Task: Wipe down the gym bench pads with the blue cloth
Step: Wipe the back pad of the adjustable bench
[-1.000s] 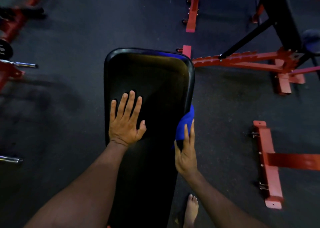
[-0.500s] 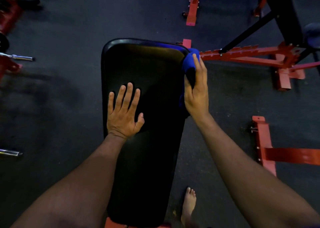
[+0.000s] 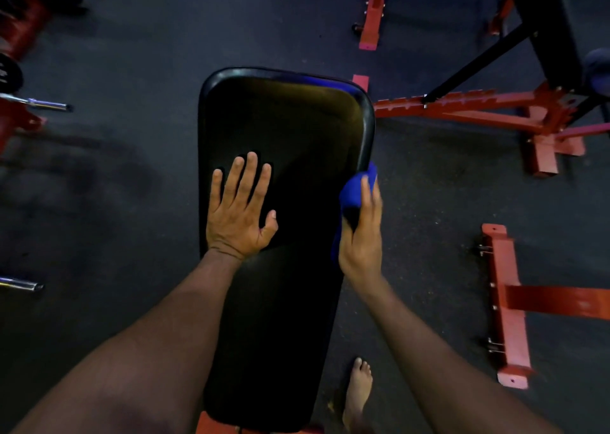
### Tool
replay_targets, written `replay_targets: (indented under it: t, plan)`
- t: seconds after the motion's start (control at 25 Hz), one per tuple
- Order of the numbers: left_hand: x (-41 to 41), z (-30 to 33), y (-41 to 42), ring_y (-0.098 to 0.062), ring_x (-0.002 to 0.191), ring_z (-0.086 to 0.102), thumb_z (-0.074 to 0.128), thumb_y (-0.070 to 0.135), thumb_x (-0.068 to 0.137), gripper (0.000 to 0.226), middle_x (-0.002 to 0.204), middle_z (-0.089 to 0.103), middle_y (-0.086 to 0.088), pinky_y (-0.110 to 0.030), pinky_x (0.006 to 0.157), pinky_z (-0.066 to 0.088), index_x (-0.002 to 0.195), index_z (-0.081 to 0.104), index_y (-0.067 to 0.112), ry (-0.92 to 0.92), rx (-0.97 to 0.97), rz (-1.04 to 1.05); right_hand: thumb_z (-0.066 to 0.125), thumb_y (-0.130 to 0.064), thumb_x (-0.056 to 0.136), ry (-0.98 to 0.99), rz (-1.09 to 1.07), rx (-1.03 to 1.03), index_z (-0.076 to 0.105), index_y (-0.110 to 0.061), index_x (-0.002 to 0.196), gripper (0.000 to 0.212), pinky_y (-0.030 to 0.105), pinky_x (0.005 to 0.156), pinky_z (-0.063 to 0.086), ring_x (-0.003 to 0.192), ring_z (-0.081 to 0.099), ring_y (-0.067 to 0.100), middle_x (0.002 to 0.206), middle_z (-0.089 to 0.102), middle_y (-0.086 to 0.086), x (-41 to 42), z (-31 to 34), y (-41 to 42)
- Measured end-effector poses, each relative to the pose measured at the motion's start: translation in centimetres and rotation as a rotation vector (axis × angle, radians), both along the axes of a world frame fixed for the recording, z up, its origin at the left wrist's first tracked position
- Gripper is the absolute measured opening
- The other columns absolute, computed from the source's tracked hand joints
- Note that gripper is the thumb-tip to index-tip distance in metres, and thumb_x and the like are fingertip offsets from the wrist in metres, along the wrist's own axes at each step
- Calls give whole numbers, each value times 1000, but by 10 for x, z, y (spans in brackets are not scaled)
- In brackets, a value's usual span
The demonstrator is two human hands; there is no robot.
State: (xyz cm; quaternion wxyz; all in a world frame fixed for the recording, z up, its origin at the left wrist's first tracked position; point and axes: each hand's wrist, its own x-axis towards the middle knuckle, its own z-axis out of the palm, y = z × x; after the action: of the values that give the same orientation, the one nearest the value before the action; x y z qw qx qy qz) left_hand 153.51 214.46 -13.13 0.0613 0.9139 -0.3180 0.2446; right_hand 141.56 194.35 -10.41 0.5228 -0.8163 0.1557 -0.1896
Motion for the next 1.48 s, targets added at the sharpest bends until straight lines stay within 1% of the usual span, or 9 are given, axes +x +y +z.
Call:
replay_targets:
  t: [0.12,0.28,0.4,0.72,0.92,1.08,1.24,1.36,1.48]
  plan:
    - [-1,3,-1,-27,157,9,30,47,96,74,167,20,-15,-53,126,8,161,24,13,-2,-9,-12,48,-3,97,-117,-16,-82,20,-19,156,66,9,106,33,144,26,0,163,16,6,64,47,-36]
    - [1,1,2,-29,157,14,36,47,93,76,167,21,-14,-54,126,11,161,23,14,-2,-22,-29,50,-5,98,-116,51,-100,31,-22,152,60,12,114,23,141,33,-1,155,34,-5,70,70,-63]
    - [-5,5,7,-29,155,21,42,46,92,76,168,24,-13,-55,125,18,160,30,14,-1,-31,-21,51,-4,98,-99,111,-270,13,-18,157,72,6,107,25,137,38,4,154,34,-8,83,104,-77]
    - [-73,-21,26,-22,158,4,44,48,101,75,172,5,-5,-51,123,20,164,15,18,229,-137,95,55,-15,95,23,675,-1083,22,-25,154,68,45,101,42,129,50,34,151,44,9,202,214,-8]
    - [-99,-77,44,-24,157,17,46,51,94,80,170,18,-6,-51,122,22,162,22,18,146,-152,126,43,-54,99,312,1032,-1289,31,-35,150,56,45,111,35,133,45,27,150,44,2,259,177,62]
    - [-97,-76,43,-24,156,19,49,49,92,81,170,18,-6,-50,123,21,162,21,18,148,-210,88,48,-59,95,575,1013,-1212,54,-34,135,48,44,101,42,113,56,23,131,58,2,283,181,103]
    - [-96,-83,45,-23,156,18,48,46,92,79,169,20,-6,-49,124,20,162,22,18,138,-225,77,47,-61,95,767,1104,-1425,51,-24,136,55,39,88,35,102,52,17,131,53,3,286,175,141]
    - [-96,-85,46,-22,156,20,46,43,93,76,169,22,-5,-48,125,19,161,25,19,130,-251,68,40,-71,92,755,1332,-1741,44,-36,142,61,38,85,35,92,51,13,131,55,1,266,139,180]
    - [-97,-82,48,-21,156,21,44,41,95,70,169,23,-4,-49,124,23,160,30,18,149,-287,57,34,-69,95,611,1571,-1889,41,-40,145,58,39,91,39,118,55,26,140,54,-1,224,84,213]
